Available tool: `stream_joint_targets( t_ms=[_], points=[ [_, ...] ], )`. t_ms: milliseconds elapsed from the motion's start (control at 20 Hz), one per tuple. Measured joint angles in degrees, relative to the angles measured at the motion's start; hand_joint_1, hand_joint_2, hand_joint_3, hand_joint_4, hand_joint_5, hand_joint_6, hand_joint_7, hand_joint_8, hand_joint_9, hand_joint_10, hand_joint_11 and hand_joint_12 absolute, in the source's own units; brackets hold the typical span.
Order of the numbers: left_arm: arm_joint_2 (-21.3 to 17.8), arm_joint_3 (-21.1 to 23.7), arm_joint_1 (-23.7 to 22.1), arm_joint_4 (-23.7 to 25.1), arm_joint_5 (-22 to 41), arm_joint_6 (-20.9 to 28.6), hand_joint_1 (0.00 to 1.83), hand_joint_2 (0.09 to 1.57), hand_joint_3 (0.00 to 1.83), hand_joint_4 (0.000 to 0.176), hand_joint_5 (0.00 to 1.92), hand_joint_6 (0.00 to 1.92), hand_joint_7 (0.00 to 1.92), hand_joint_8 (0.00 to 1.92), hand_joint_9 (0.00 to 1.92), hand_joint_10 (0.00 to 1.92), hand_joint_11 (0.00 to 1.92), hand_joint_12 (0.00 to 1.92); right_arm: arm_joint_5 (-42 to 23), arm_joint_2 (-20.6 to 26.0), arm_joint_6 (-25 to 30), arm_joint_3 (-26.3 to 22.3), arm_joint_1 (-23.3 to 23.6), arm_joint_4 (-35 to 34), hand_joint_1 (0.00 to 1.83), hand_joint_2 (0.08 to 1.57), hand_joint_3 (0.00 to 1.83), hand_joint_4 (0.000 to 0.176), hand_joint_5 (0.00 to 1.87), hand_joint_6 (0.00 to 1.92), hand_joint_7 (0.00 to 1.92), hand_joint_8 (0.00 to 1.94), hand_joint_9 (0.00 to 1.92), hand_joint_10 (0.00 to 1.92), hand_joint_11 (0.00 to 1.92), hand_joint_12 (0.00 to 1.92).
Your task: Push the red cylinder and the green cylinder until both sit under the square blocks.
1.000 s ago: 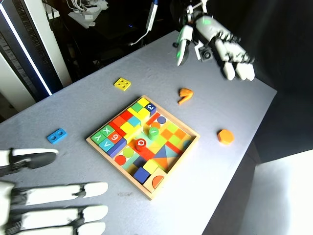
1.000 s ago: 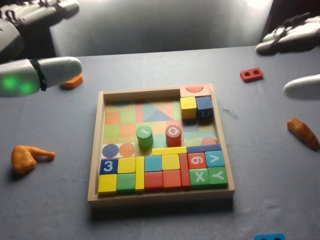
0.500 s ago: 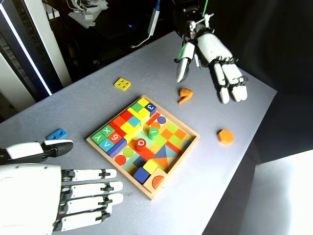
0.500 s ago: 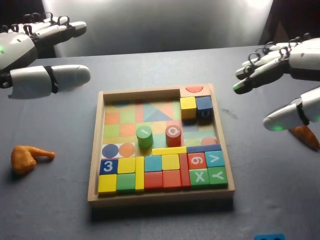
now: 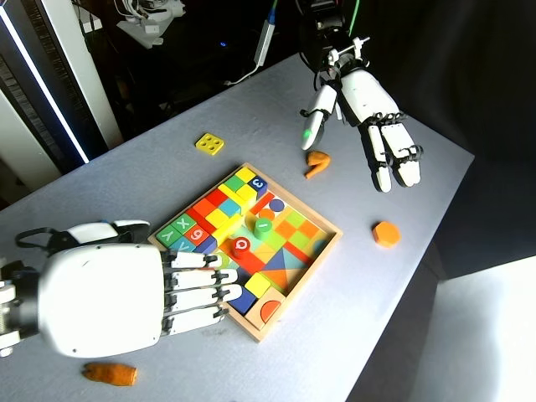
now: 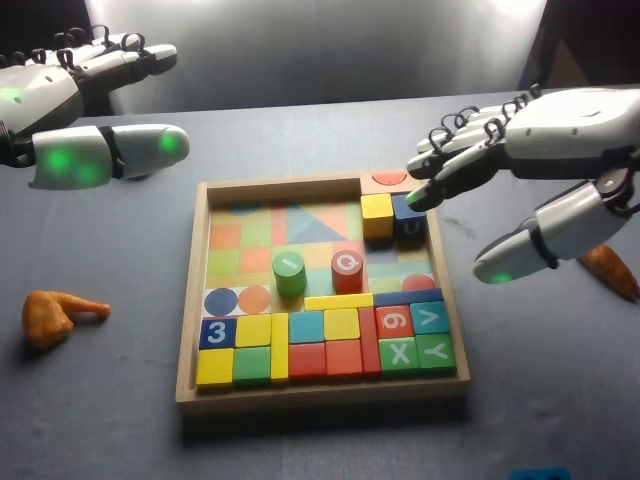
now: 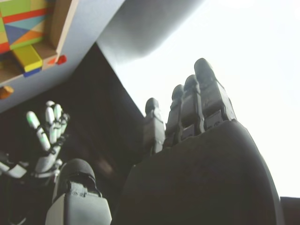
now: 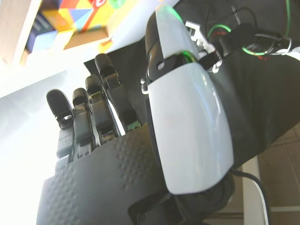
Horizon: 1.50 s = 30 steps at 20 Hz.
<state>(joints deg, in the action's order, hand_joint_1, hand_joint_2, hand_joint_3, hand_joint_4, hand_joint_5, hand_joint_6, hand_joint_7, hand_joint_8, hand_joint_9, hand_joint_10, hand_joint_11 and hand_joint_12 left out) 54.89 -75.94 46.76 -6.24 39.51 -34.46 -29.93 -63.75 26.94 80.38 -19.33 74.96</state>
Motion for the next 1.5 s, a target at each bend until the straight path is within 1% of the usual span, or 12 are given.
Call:
stream_joint_targets(
  t_ms=[50, 250, 450, 600, 800, 850, 1000, 1100, 1150, 1250, 1300, 1500],
  points=[
    [0.00, -0.13, -0.11, 0.20, -0.44, 0.00, 0.01, 1.02, 0.00, 0.160, 0.10, 0.00, 0.01, 0.00, 0.00, 0.00, 0.00, 0.22, 0.13, -0.81, 0.04, 0.57, 0.00, 0.20, 0.42, 1.04, 0.00, 0.004, 0.44, 0.00, 0.15, 0.00, 0.02, 0.00, 0.00, 0.70],
    [0.70, -1.44, -0.79, -0.07, -1.49, 0.00, 0.00, 1.03, 0.00, 0.137, 0.10, 0.00, 0.02, 0.00, 0.02, 0.00, 0.00, 0.31, 0.04, -4.09, 1.31, 1.92, 0.00, 2.08, 0.33, 1.05, 0.00, 0.052, 0.40, 0.00, 0.11, 0.00, 0.00, 0.00, 0.00, 0.47],
    [1.38, -1.92, -0.90, 0.09, -2.27, 0.00, 0.00, 1.04, 0.00, 0.168, 0.12, 0.00, 0.04, 0.00, 0.03, 0.00, 0.00, 0.37, -0.31, -5.97, 4.31, 3.19, 0.22, 6.43, 0.32, 1.04, 0.00, 0.083, 0.39, 0.00, 0.07, 0.00, 0.00, 0.00, 0.00, 0.58],
    [1.44, -2.34, -0.94, 0.04, -3.04, 0.00, 0.00, 1.04, 0.00, 0.166, 0.11, 0.00, 0.03, 0.00, 0.03, 0.00, 0.00, 0.39, -0.33, -7.43, 5.90, 3.87, 0.22, 9.38, 0.33, 1.04, 0.00, 0.109, 0.41, 0.00, 0.06, 0.00, 0.00, 0.00, 0.00, 0.48],
    [1.55, -2.62, -0.94, 0.00, -3.13, -0.02, 0.00, 1.05, 0.00, 0.166, 0.12, 0.00, 0.04, 0.00, 0.03, 0.00, 0.00, 0.41, -0.68, -8.87, 6.08, 4.39, 0.22, 9.84, 0.34, 1.04, 0.00, 0.118, 0.42, 0.00, 0.07, 0.00, 0.00, 0.00, 0.00, 0.41],
    [1.90, -2.75, -0.94, -0.22, -3.13, 0.02, 0.00, 1.05, 0.00, 0.174, 0.12, 0.00, 0.03, 0.00, 0.03, 0.00, 0.00, 0.50, -0.81, -9.07, 6.10, 4.59, 0.22, 9.99, 0.33, 1.03, 0.00, 0.134, 0.42, 0.00, 0.05, 0.00, 0.00, 0.00, 0.00, 0.33],
    [2.16, -2.75, -1.14, 0.35, -4.04, 0.00, 0.00, 1.06, 0.00, 0.175, 0.12, 0.00, 0.03, 0.00, 0.03, 0.00, 0.00, 0.48, -0.39, -9.86, 6.10, 5.42, 0.22, 10.27, 0.31, 1.03, 0.00, 0.160, 0.42, 0.00, 0.04, 0.00, 0.00, 0.00, 0.00, 0.30],
    [2.16, -2.75, -1.44, 0.11, -3.96, 0.00, 0.00, 1.06, 0.00, 0.176, 0.13, 0.00, 0.03, 0.00, 0.02, 0.00, 0.00, 0.47, -0.17, -10.25, 6.10, 5.73, 0.24, 10.36, 0.30, 1.04, 0.00, 0.160, 0.43, 0.00, 0.05, 0.00, 0.00, 0.00, 0.00, 0.34],
    [2.16, -2.75, -1.49, 0.04, -3.93, 0.00, 0.00, 1.08, 0.01, 0.154, 0.13, 0.00, 0.03, 0.00, 0.02, 0.00, 0.00, 0.40, -0.02, -10.64, 6.10, 5.97, 0.24, 10.23, 0.30, 1.04, 0.00, 0.165, 0.43, 0.00, 0.05, 0.00, 0.00, 0.00, 0.00, 0.34],
    [2.16, -2.75, -1.49, 0.07, -4.09, 0.00, 0.01, 1.08, 0.00, 0.132, 0.13, 0.00, 0.04, 0.00, 0.02, 0.00, 0.00, 0.33, 0.00, -11.13, 6.10, 6.08, 0.24, 10.32, 0.29, 1.05, 0.00, 0.163, 0.41, 0.00, 0.03, 0.00, 0.00, 0.00, 0.00, 0.32],
    [2.16, -2.75, -1.49, 0.00, -4.07, 0.00, 0.01, 1.08, 0.00, 0.141, 0.13, 0.00, 0.04, 0.00, 0.02, 0.00, 0.00, 0.29, 0.02, -11.21, 6.10, 6.10, 0.24, 10.29, 0.30, 1.05, 0.00, 0.164, 0.41, 0.00, 0.03, 0.00, 0.00, 0.00, 0.00, 0.29],
    [2.16, -2.86, -1.49, 0.02, -4.09, 0.00, 0.01, 1.07, 0.00, 0.130, 0.12, 0.00, 0.04, 0.00, 0.02, 0.00, 0.00, 0.27, 0.66, -11.37, 6.10, 6.45, 0.24, 10.27, 0.30, 1.05, 0.00, 0.162, 0.40, 0.00, 0.03, 0.00, 0.00, 0.00, 0.00, 0.28]
  ],
)
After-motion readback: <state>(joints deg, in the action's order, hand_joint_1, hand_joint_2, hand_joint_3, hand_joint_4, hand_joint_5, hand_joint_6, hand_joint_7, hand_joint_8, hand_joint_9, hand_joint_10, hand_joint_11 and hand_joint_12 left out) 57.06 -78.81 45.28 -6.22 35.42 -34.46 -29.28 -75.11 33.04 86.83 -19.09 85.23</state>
